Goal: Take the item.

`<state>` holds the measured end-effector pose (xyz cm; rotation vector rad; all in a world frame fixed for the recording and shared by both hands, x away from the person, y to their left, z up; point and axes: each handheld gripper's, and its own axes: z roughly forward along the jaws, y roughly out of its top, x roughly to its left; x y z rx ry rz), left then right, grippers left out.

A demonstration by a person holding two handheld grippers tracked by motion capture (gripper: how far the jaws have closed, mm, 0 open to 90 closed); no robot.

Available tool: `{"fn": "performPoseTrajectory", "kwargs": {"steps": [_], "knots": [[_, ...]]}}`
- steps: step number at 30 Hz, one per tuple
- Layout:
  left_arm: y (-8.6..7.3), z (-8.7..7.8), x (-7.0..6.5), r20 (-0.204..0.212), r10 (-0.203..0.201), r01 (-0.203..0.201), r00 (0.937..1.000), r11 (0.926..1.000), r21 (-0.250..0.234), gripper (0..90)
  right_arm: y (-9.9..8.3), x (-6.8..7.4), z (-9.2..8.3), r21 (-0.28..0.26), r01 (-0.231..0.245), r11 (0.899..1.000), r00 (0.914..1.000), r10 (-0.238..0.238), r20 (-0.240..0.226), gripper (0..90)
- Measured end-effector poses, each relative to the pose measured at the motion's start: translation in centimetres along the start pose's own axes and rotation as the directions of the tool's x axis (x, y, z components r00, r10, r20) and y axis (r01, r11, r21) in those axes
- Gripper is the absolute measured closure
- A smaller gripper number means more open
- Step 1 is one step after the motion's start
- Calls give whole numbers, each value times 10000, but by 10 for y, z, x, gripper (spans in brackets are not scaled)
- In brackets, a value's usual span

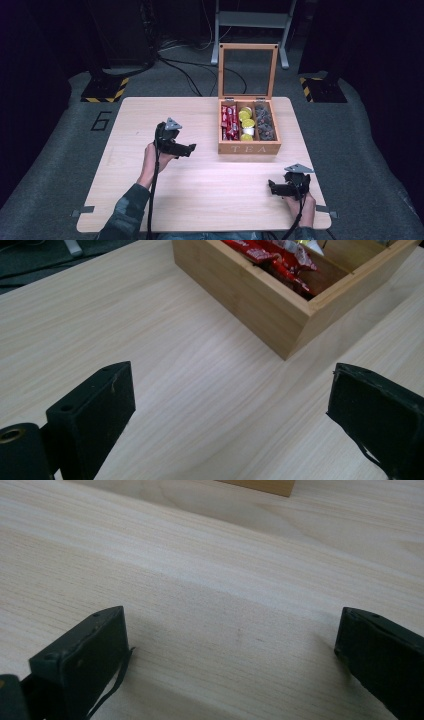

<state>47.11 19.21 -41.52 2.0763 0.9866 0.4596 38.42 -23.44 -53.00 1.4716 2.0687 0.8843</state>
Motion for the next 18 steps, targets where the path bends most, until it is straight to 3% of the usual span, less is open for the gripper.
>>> {"fn": "performPoseTrajectory", "kwargs": {"steps": [18], "knots": [[39,29,-9,210,412,-415,9989,9990,145,46,0,0,0,0,3,10000,10000,-3,-4,0]]}}
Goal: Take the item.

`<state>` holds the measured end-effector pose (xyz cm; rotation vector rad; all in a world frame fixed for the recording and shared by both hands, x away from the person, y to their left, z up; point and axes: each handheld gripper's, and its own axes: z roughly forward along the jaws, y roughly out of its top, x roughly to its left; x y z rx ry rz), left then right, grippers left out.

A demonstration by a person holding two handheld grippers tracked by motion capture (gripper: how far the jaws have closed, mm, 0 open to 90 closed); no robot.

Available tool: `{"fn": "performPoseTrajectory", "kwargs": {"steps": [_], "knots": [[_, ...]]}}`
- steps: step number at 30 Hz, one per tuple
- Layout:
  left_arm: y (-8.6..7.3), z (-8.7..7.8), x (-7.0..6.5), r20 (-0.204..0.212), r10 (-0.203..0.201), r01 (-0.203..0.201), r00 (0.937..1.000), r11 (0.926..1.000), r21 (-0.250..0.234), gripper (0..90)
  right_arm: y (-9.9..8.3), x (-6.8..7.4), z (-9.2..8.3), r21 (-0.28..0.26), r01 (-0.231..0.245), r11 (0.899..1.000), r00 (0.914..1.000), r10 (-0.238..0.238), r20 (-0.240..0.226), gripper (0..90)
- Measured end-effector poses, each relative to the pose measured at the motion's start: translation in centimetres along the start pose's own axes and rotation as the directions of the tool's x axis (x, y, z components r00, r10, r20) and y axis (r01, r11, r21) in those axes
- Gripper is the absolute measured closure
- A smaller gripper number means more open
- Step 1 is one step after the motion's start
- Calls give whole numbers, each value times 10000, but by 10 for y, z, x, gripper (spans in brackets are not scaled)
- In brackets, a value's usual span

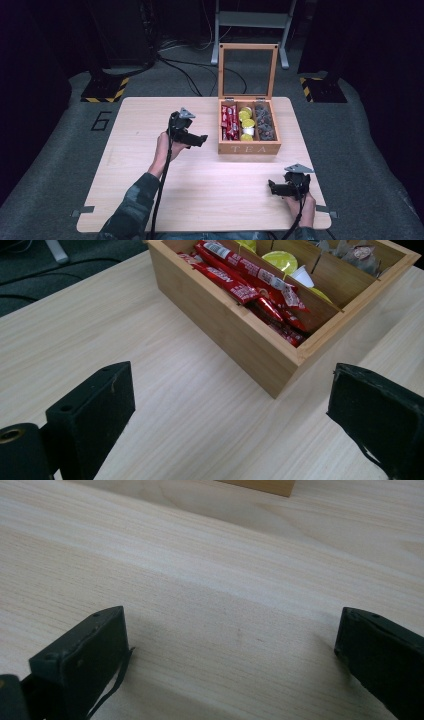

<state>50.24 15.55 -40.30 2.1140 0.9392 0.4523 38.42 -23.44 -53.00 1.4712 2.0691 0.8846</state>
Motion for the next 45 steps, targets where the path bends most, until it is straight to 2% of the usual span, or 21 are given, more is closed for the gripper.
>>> {"fn": "performPoseTrajectory", "kwargs": {"steps": [2,7,10,14,20,22,23,26,31,33,34,39,43,45], "knots": [[4,5,-1,-6,22,-22,10000,9999,159,46,0,0,0,-2,1,10000,10000,-1,2,0],[15,14,-4,43,79,-79,10000,9999,139,50,0,0,0,-1,-1,10000,10000,1,2,0],[20,20,-5,250,-15,11,9997,9998,195,47,0,0,0,-2,-3,10000,10000,3,4,0],[29,27,-11,302,195,-201,9994,9996,191,54,0,0,0,1,-4,10000,10000,4,0,0],[42,41,-21,441,207,-216,9988,9996,205,53,0,0,0,-2,1,10000,10000,-1,1,0],[44,46,-23,389,372,-383,9986,9989,275,61,0,0,0,-8,0,10000,10000,0,-2,0],[46,49,-24,497,428,-449,9978,9981,418,60,0,0,0,-3,1,10000,10000,-1,1,0],[50,55,-26,563,353,-380,9978,9981,475,61,0,0,0,-6,2,10000,10000,-2,4,0],[56,66,-30,540,532,-560,9971,9970,529,84,0,0,0,-2,0,10000,10000,0,-1,0],[57,71,-30,596,528,-566,9968,9963,645,86,0,0,0,-3,1,10000,10000,-1,1,0],[57,73,-31,618,345,-387,9975,9970,674,88,0,0,0,2,-14,10000,10000,14,0,0],[62,83,-29,656,209,-256,9976,9972,708,125,0,0,0,2,-16,10000,10000,16,-1,0],[66,91,-34,569,425,-466,9975,9962,733,157,0,0,0,3,-12,10000,10000,12,-3,0],[67,96,-35,603,355,-405,9975,9956,845,178,0,0,0,-2,-1,10000,10000,1,-4,0]]}}
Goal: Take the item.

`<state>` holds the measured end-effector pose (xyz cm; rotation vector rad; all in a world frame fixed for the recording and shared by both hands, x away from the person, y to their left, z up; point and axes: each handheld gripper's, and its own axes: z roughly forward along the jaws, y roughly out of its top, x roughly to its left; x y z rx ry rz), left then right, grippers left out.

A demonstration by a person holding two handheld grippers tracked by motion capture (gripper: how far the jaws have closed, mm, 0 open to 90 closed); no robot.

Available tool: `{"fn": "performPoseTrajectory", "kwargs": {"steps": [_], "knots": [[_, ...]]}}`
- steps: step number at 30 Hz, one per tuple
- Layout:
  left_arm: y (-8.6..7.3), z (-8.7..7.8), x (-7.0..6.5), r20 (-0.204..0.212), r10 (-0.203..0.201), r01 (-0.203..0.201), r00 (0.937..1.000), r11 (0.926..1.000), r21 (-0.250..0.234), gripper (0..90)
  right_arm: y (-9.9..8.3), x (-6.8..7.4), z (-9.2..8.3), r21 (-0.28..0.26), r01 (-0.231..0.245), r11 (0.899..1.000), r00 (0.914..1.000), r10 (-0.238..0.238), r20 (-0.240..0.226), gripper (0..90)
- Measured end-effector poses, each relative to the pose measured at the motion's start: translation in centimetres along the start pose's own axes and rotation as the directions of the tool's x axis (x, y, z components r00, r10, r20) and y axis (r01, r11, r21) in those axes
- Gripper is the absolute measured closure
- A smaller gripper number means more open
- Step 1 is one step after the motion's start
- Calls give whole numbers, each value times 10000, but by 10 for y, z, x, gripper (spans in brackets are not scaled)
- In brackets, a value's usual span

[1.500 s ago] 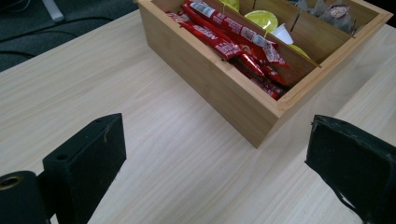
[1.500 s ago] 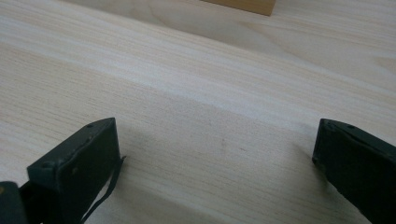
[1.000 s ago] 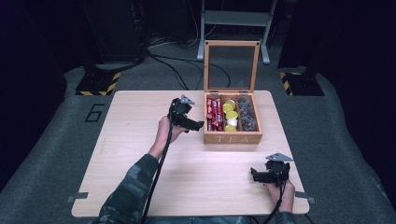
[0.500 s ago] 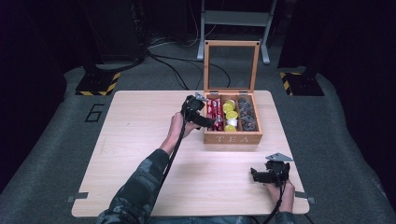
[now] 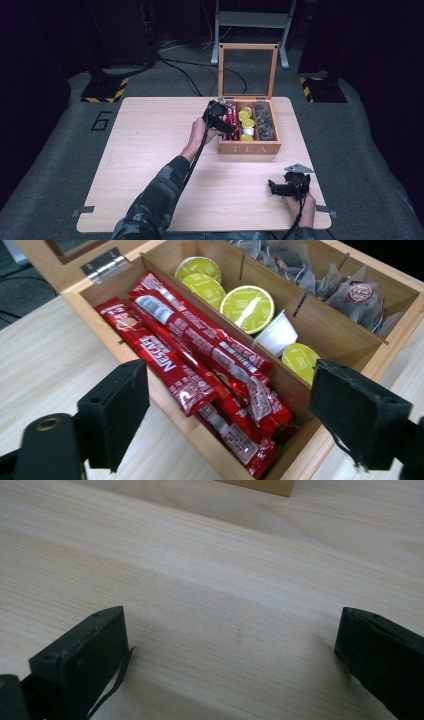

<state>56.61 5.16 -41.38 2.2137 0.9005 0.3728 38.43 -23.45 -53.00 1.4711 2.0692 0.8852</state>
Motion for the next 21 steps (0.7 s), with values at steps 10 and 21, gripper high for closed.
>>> {"fn": "performPoseTrajectory", "kwargs": {"steps": [10,21], "knots": [[8,19,-6,-100,-61,64,9999,9996,288,380,0,0,0,0,-19,10000,10000,19,-10,0],[2,33,-5,58,-477,473,9988,9970,620,612,0,0,0,-35,25,10000,10000,-25,26,1]]}}
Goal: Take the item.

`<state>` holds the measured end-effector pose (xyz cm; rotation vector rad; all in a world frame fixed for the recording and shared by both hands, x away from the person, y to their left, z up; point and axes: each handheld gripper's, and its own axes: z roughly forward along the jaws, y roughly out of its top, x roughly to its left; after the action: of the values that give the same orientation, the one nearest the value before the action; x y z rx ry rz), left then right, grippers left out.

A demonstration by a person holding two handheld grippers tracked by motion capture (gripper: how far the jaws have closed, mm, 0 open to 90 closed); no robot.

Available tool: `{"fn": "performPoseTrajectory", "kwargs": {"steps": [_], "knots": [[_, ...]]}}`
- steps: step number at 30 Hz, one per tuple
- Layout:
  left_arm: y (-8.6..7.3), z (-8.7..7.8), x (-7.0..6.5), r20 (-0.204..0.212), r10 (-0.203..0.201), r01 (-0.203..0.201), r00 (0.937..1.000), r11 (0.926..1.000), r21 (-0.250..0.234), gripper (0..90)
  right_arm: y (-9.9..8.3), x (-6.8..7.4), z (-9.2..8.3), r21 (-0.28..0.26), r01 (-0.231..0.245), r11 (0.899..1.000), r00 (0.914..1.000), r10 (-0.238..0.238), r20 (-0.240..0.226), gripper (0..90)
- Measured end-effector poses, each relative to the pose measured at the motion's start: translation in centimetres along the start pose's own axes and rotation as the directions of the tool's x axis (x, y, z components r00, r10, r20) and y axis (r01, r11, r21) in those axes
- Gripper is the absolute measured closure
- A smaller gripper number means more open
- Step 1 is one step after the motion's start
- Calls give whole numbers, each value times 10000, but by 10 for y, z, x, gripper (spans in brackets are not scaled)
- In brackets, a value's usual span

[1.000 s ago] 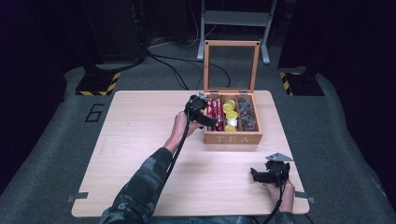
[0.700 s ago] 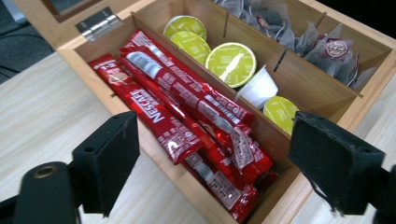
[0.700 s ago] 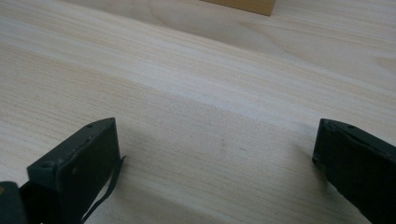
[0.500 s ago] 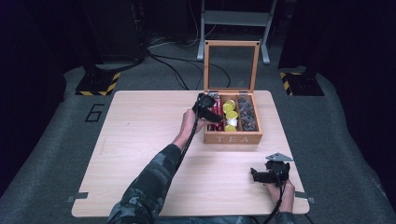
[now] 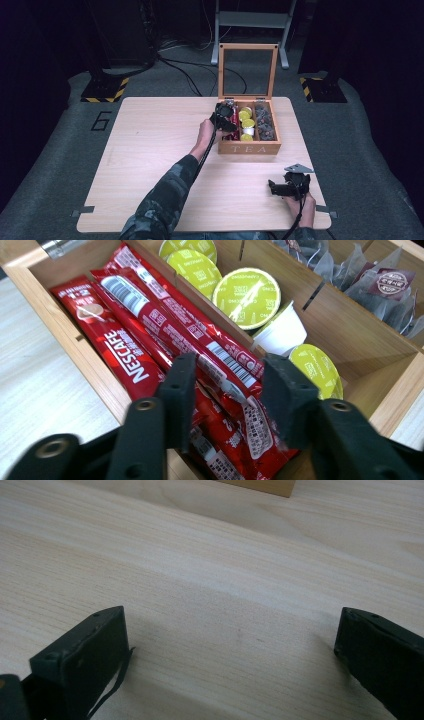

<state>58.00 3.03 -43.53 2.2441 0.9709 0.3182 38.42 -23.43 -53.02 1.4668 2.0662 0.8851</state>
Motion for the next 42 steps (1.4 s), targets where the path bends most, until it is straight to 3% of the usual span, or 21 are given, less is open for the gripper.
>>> {"fn": "performPoseTrajectory", "kwargs": {"steps": [4,19,29,39,42], "knots": [[-1,2,0,58,-31,29,10000,9997,246,673,0,0,0,0,-3,10000,10000,3,1,1],[-4,6,2,-209,-621,628,9978,9974,348,813,0,0,0,-24,-18,10000,10000,18,32,4],[-6,-1,5,-220,-1071,1069,9940,9942,-98,866,0,0,0,-23,-24,10000,10000,24,27,5],[-11,-22,8,54,-1140,1141,9935,9917,-597,869,0,0,0,-5,-56,10000,10000,56,18,5],[-13,-28,10,107,-981,986,9951,9928,-677,869,0,1,0,-2,-70,10000,10000,70,22,5]]}}
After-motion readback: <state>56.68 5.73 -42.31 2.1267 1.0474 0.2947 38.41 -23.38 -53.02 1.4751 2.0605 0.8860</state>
